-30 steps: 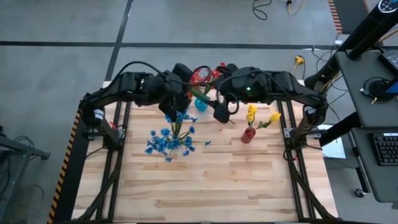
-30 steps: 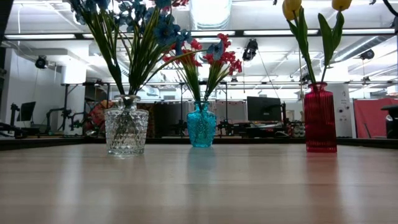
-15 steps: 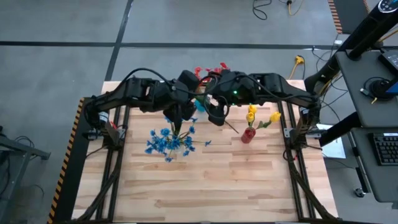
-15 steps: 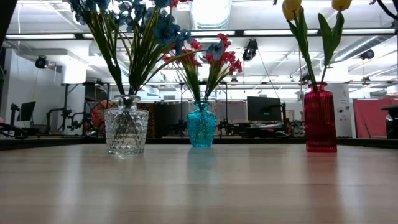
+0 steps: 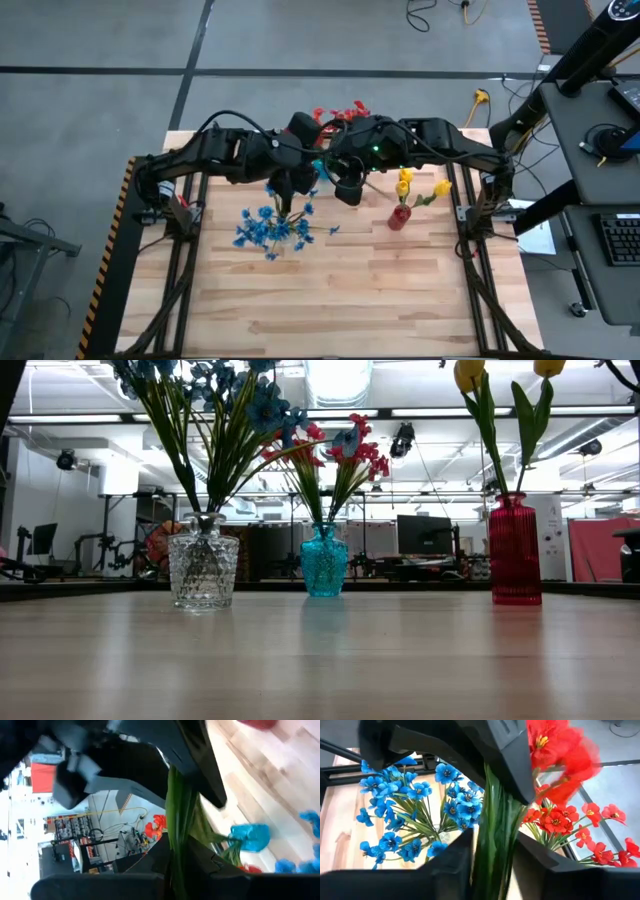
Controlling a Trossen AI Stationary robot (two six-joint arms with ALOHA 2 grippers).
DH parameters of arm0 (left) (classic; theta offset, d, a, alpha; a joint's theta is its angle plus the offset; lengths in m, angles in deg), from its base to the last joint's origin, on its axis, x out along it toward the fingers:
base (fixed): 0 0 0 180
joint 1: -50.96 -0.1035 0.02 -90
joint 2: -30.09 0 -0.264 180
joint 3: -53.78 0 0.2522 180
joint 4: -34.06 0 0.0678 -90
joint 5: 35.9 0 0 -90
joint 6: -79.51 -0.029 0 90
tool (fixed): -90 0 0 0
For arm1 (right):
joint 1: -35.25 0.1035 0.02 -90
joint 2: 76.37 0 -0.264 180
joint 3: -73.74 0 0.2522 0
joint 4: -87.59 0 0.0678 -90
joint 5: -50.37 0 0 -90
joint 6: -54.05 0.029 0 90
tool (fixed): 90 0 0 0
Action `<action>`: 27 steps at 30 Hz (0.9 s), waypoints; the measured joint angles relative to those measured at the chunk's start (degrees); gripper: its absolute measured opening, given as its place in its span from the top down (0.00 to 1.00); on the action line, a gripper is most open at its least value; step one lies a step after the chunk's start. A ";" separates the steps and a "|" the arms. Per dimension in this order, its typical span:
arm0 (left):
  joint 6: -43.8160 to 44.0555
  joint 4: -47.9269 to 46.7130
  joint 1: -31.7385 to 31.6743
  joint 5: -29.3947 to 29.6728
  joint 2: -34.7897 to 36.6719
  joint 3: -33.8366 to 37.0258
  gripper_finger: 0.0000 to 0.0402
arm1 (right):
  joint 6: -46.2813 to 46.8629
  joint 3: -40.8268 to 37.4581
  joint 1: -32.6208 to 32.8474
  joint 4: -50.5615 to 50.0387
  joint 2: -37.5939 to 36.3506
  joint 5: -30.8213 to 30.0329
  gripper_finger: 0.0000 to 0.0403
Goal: Sort flowers into vase by color
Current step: Put the red flowers into the blue vase
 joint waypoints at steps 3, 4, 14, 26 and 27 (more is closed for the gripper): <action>1.57 1.00 0.04 0.05 0.00 0.00 0.93 | -0.69 0.00 0.00 -0.06 -0.02 -0.11 0.83; 1.64 1.00 0.04 0.08 0.02 0.00 0.91 | -0.69 0.00 0.00 -0.05 -0.02 -0.09 0.86; 3.12 2.35 0.93 0.48 0.93 -0.33 0.64 | -0.84 0.00 -0.24 -0.25 -0.05 -0.01 0.95; 5.35 4.66 3.74 0.74 6.05 -0.46 0.54 | -0.87 -0.02 -0.26 -0.51 -1.66 -1.46 0.95; 6.47 4.97 4.42 0.37 6.57 -0.46 0.54 | -0.87 -0.02 -0.25 -0.50 -1.68 -1.92 0.95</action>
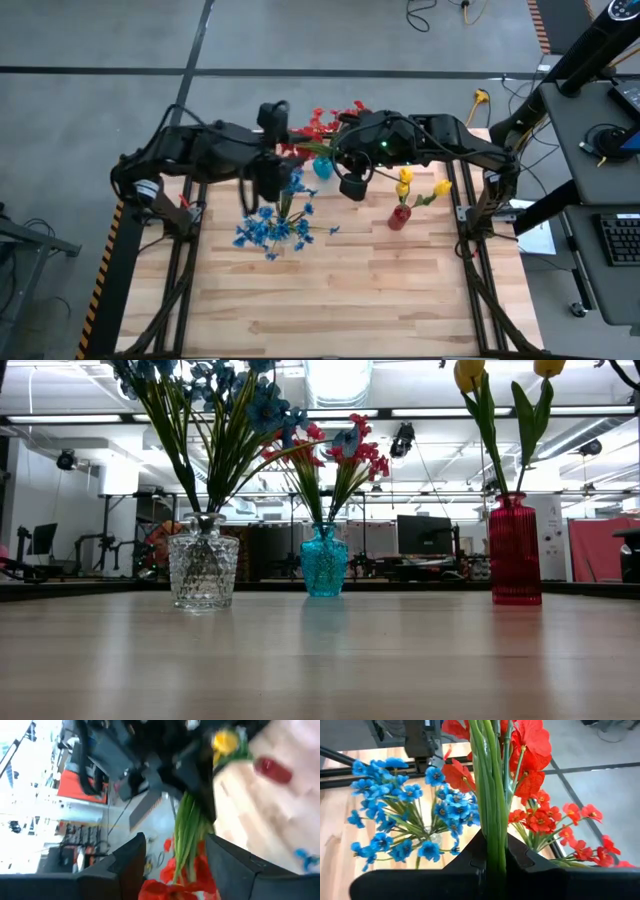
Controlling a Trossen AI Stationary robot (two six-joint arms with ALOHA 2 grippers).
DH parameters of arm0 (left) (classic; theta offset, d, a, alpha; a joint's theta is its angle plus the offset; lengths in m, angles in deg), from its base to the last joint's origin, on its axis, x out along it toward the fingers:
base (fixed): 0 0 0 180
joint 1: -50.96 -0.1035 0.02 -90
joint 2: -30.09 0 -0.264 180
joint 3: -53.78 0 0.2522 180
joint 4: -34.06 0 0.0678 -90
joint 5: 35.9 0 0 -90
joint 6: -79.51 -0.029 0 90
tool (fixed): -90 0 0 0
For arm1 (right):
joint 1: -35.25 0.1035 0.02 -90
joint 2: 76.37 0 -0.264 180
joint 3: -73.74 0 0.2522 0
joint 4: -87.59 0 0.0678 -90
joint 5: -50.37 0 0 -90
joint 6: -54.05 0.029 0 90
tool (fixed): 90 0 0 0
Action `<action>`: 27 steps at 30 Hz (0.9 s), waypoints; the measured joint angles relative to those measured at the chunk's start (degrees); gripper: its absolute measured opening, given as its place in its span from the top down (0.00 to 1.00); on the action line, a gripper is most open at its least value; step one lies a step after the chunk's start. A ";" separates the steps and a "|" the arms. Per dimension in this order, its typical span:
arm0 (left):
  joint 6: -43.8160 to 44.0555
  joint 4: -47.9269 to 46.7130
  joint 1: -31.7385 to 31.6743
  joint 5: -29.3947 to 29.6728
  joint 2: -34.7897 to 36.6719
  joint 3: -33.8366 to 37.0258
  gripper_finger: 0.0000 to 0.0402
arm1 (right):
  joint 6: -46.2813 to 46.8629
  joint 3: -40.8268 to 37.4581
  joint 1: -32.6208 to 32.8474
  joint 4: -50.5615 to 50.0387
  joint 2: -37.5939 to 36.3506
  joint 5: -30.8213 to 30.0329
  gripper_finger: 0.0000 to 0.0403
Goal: Sort flowers into vase by color
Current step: Put the red flowers into the blue vase
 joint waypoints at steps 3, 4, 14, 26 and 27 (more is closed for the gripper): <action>2.91 0.04 2.51 -0.50 1.18 0.00 0.54 | 0.03 -0.22 0.43 1.15 0.00 -0.16 0.96; 3.74 -0.04 3.58 -0.55 1.57 0.00 0.54 | -0.02 -0.34 0.70 1.87 0.00 -0.20 0.96; 25.81 -1.57 16.04 -0.96 5.56 0.02 0.54 | -0.77 -5.51 8.00 8.25 -0.64 -4.05 0.96; 44.56 -6.27 29.55 0.36 3.06 2.05 0.56 | -7.30 -39.77 21.88 44.33 -13.75 -7.83 0.96; 46.19 -6.16 30.47 1.21 2.67 3.28 0.56 | -7.96 -42.69 22.62 47.88 -14.61 -8.89 0.96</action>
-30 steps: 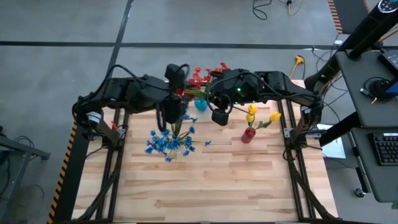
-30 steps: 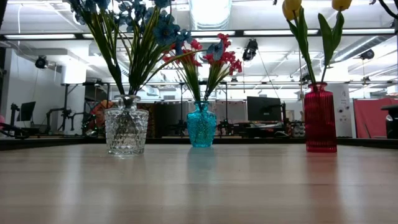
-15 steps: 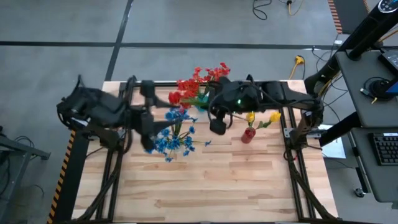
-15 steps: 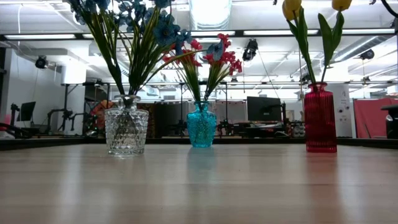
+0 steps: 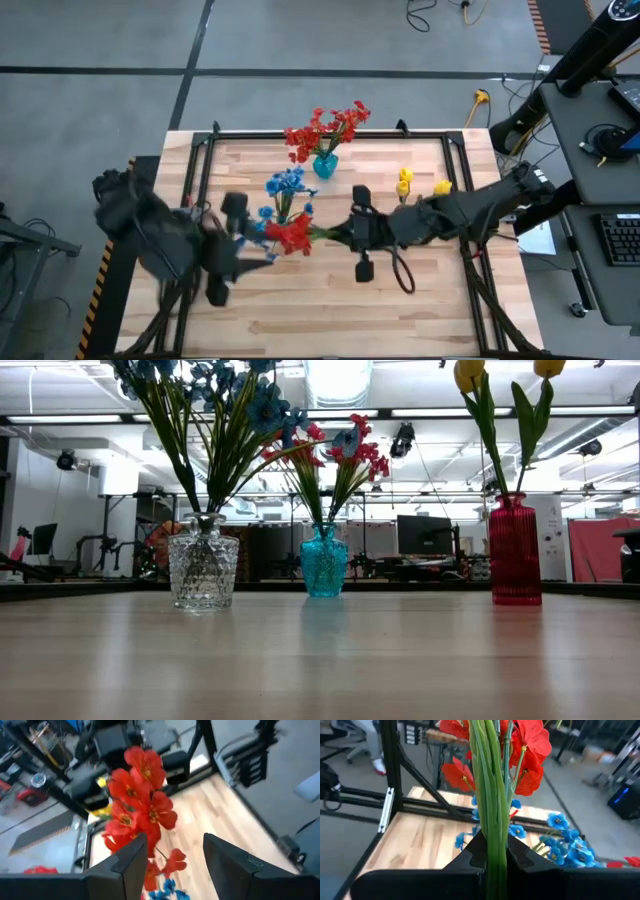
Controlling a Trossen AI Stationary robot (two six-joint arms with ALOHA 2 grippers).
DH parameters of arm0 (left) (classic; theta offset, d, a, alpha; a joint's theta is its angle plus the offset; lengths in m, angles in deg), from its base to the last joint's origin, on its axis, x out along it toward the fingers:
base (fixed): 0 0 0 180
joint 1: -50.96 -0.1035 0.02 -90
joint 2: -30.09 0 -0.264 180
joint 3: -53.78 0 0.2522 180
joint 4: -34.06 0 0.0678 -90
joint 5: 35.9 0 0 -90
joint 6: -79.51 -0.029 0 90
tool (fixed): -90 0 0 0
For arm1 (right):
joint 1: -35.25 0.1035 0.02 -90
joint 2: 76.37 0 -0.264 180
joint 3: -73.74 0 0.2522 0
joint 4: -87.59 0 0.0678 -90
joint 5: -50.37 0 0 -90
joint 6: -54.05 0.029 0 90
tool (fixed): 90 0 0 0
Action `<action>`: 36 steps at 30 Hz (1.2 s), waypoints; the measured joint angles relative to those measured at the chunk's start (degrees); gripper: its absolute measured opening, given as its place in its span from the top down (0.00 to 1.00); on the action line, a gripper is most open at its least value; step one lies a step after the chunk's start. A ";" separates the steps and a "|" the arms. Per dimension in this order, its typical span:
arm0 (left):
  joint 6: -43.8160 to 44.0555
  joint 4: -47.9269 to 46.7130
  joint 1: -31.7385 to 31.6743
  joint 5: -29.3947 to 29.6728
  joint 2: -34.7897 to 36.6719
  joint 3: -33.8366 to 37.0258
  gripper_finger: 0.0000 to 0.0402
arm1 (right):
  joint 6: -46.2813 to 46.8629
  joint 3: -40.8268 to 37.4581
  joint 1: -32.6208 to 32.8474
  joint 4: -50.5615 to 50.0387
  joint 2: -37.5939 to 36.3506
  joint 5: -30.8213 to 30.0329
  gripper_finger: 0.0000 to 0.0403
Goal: Sort flowers into vase by color
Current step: Put the red flowers into the blue vase
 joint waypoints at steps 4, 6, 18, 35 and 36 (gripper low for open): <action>3.96 1.91 3.00 7.19 -1.92 7.58 0.59 | -1.67 -10.31 2.05 13.35 -2.12 -3.38 0.96; 7.49 3.39 4.08 8.52 -2.18 11.91 0.59 | -1.87 -15.19 2.91 20.58 -2.81 -3.36 0.96; 4.42 36.79 8.22 8.65 -0.44 39.05 0.60 | -2.21 -34.25 5.57 51.29 -3.60 -3.78 0.96; -12.65 91.80 6.09 5.17 2.58 67.16 0.60 | -9.28 -45.77 8.30 85.41 -2.70 6.00 0.96; -14.03 96.88 5.05 5.11 2.46 68.83 0.60 | -8.90 -45.45 8.38 85.50 -2.33 6.33 0.96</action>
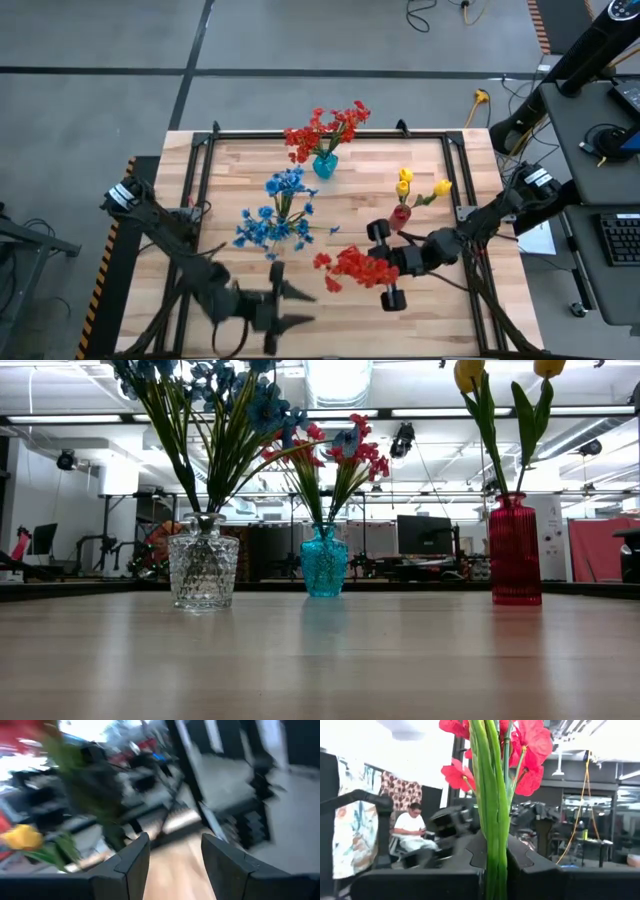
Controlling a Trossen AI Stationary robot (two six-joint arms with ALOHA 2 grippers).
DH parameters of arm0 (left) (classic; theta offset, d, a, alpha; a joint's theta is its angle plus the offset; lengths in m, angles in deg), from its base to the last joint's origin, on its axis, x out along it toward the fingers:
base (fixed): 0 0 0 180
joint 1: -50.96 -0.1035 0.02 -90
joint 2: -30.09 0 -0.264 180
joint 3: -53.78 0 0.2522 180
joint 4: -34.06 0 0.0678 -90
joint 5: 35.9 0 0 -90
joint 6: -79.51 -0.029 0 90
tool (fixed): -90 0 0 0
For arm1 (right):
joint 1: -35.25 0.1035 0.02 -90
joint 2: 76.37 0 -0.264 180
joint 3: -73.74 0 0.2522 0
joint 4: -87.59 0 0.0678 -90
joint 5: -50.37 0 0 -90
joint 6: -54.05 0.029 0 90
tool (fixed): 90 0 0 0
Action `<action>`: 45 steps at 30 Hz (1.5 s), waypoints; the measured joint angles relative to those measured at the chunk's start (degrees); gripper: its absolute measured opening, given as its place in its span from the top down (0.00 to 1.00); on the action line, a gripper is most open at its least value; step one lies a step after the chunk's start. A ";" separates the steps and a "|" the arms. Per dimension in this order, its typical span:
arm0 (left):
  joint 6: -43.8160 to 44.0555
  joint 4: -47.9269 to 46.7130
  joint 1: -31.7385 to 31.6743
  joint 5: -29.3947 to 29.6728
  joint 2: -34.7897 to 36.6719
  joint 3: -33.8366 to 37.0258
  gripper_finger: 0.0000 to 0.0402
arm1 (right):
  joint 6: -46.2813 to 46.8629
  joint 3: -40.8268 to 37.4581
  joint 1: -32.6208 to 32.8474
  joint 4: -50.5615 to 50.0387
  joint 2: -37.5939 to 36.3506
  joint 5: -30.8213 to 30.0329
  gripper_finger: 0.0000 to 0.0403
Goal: Sort flowers into vase by color
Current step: Put the red flowers into the blue vase
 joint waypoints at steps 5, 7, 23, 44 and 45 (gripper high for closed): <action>0.21 13.11 -4.63 -2.88 -1.04 6.08 0.60 | -1.17 1.85 0.29 0.14 3.67 0.00 0.96; 2.19 14.17 -5.75 -4.75 -1.56 7.11 0.60 | -2.42 3.37 0.29 1.50 5.65 -0.02 0.96; 7.33 15.32 -9.54 -5.76 -5.79 6.25 0.60 | -6.52 16.32 0.27 1.25 15.26 5.59 0.96; 6.59 16.20 -10.17 -11.15 -6.45 6.25 0.96 | -10.16 19.17 0.27 1.19 18.00 5.64 0.96; 6.60 16.23 -10.15 -11.11 -6.45 6.25 0.98 | -10.18 19.17 0.29 1.17 18.00 5.67 0.96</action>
